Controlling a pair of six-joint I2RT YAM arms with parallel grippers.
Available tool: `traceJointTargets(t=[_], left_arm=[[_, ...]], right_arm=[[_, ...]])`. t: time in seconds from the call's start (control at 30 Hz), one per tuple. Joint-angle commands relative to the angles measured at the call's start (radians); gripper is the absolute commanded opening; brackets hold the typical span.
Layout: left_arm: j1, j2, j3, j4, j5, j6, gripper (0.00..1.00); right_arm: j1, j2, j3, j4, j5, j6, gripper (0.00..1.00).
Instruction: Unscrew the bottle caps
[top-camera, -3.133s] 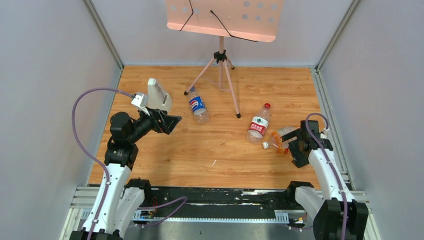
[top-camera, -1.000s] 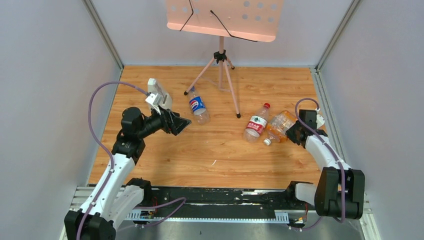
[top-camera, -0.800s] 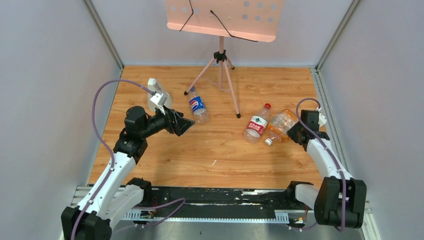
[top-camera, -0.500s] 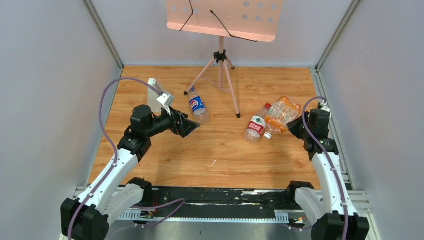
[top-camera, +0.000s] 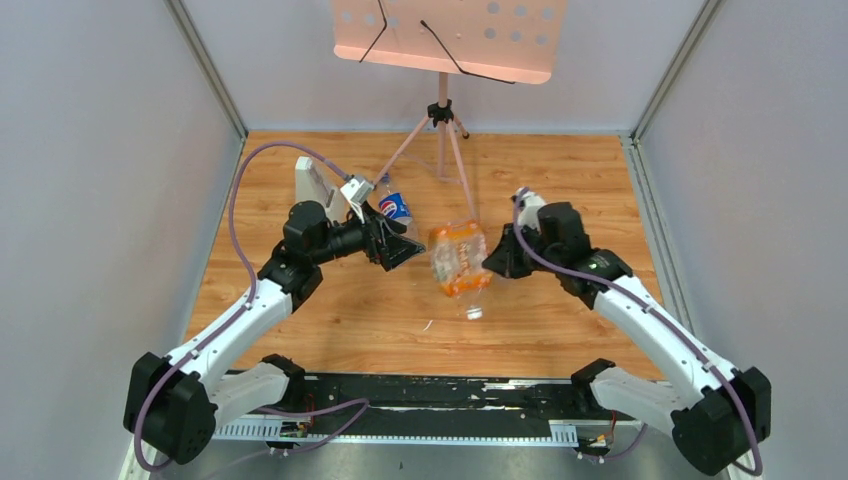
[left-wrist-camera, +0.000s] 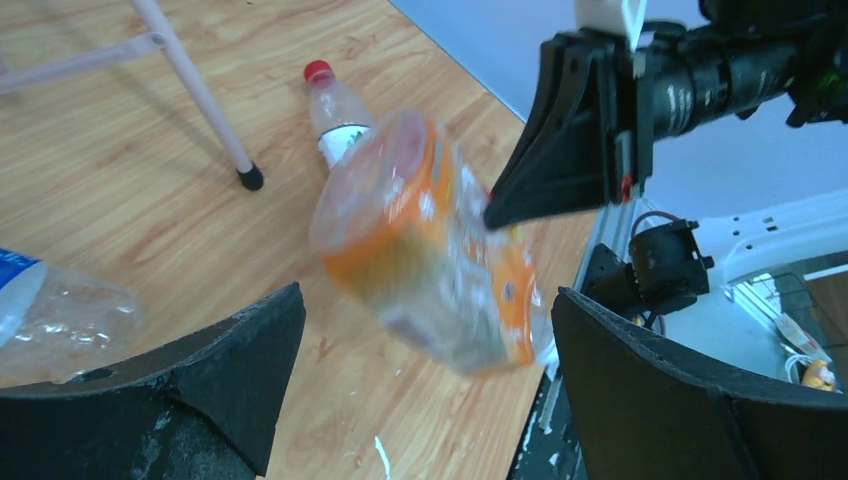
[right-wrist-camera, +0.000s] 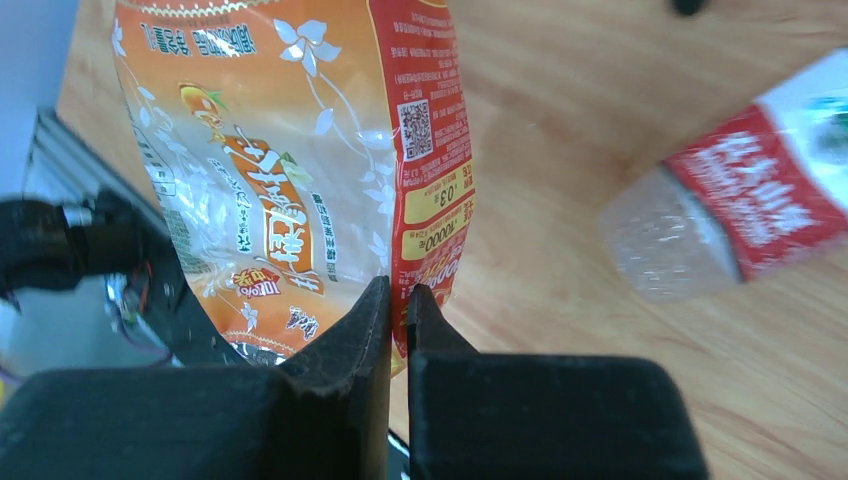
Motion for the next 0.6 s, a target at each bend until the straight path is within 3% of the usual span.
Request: traceJointTargets(t=[0.0,0.27,0.57], left_arm=[[-0.026,0.021,0.036,0.090,0.006,-0.055,1.00],[-0.027,0.014,0.053,-0.071,-0.012,0.024,1.00],[-0.027,0.121,0.105,-0.113,0.197,0.048,1.00]], right_arm=[[0.132,0.051,0.046,0.046,0.015,-0.080,0.00],[0.247,0.102,0.079,0.057,-0.048,-0.264,0.00],[0.319,0.091,0.083,0.147,-0.080,-0.496,0.00]])
